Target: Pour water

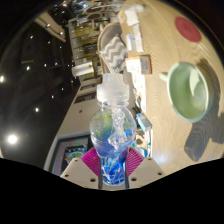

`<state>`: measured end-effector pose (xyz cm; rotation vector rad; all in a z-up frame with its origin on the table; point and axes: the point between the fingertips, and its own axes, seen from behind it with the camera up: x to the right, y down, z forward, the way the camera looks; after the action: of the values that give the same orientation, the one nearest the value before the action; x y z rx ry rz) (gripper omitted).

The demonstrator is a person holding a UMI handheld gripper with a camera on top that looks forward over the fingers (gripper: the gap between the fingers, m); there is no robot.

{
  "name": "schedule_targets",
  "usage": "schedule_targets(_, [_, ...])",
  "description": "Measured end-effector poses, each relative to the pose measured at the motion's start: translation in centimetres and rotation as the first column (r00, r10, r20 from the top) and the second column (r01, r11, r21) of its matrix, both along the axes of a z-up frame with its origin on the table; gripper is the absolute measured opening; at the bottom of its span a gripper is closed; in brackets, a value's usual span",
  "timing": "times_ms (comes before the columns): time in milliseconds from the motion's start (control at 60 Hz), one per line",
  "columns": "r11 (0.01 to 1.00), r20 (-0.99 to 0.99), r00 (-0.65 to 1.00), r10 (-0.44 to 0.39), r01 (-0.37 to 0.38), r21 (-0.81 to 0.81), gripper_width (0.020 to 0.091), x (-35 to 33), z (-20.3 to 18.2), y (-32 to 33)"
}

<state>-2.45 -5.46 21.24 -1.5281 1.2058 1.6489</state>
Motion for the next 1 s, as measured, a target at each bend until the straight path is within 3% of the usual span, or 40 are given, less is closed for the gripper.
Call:
schedule_targets(50, [0.998, 0.152, 0.988, 0.006, -0.015, 0.055, 0.0286, 0.8, 1.0, 1.6])
schedule_targets(117, [0.99, 0.306, 0.952, -0.017, -0.027, 0.139, 0.029, 4.0, 4.3, -1.2])
schedule_targets(200, [0.98, 0.513, 0.855, -0.082, -0.023, 0.196, 0.029, 7.3, 5.4, 1.4])
schedule_targets(383, [0.967, 0.903, 0.376, -0.209, -0.059, 0.249, 0.029, 17.7, 6.3, 0.7])
schedule_targets(517, [0.981, 0.983, 0.026, -0.182, -0.058, 0.183, 0.0301, 23.9, 2.3, 0.0])
schedule_targets(633, [0.995, 0.985, -0.141, -0.101, -0.03, 0.098, 0.0299, 28.2, -3.8, -0.5])
schedule_targets(800, [1.0, 0.993, -0.118, -0.014, 0.006, 0.014, 0.0301, 29.9, -10.1, -0.8])
schedule_targets(1000, [1.0, 0.991, -0.133, 0.016, 0.015, -0.014, 0.0331, 30.7, -14.9, -2.2])
